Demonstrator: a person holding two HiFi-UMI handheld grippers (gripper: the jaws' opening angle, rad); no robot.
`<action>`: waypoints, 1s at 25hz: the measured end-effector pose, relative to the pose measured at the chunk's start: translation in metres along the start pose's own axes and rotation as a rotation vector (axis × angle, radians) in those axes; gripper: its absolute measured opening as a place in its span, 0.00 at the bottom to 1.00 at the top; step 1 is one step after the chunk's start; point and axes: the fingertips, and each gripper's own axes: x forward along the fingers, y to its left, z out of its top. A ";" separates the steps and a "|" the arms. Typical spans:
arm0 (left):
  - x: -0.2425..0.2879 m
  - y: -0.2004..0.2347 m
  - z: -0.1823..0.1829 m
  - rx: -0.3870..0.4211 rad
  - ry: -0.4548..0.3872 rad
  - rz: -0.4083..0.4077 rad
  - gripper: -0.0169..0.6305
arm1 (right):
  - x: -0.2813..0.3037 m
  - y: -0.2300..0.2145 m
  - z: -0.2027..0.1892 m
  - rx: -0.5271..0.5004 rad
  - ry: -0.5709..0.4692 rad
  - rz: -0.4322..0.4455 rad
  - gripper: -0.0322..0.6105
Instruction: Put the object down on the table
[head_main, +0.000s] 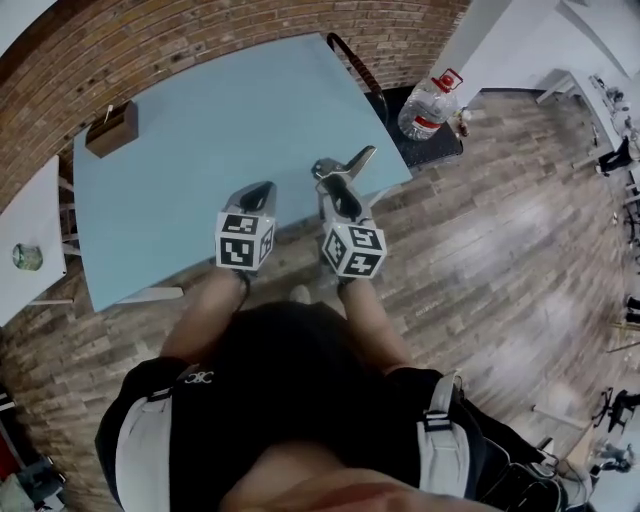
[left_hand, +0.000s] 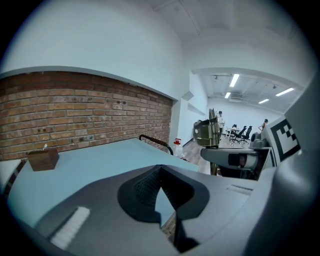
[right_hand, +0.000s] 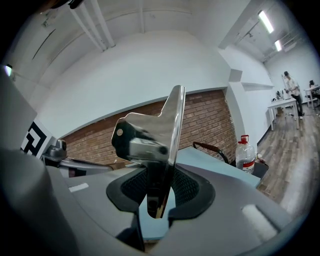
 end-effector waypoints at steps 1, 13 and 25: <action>0.005 0.001 0.001 -0.007 0.001 0.009 0.03 | 0.007 -0.003 -0.001 -0.005 0.014 0.008 0.25; 0.047 0.020 -0.025 -0.072 0.070 0.033 0.03 | 0.066 -0.037 -0.058 -0.033 0.218 0.018 0.25; 0.071 0.042 -0.035 -0.121 0.112 -0.031 0.03 | 0.117 -0.060 -0.142 -0.075 0.443 -0.076 0.25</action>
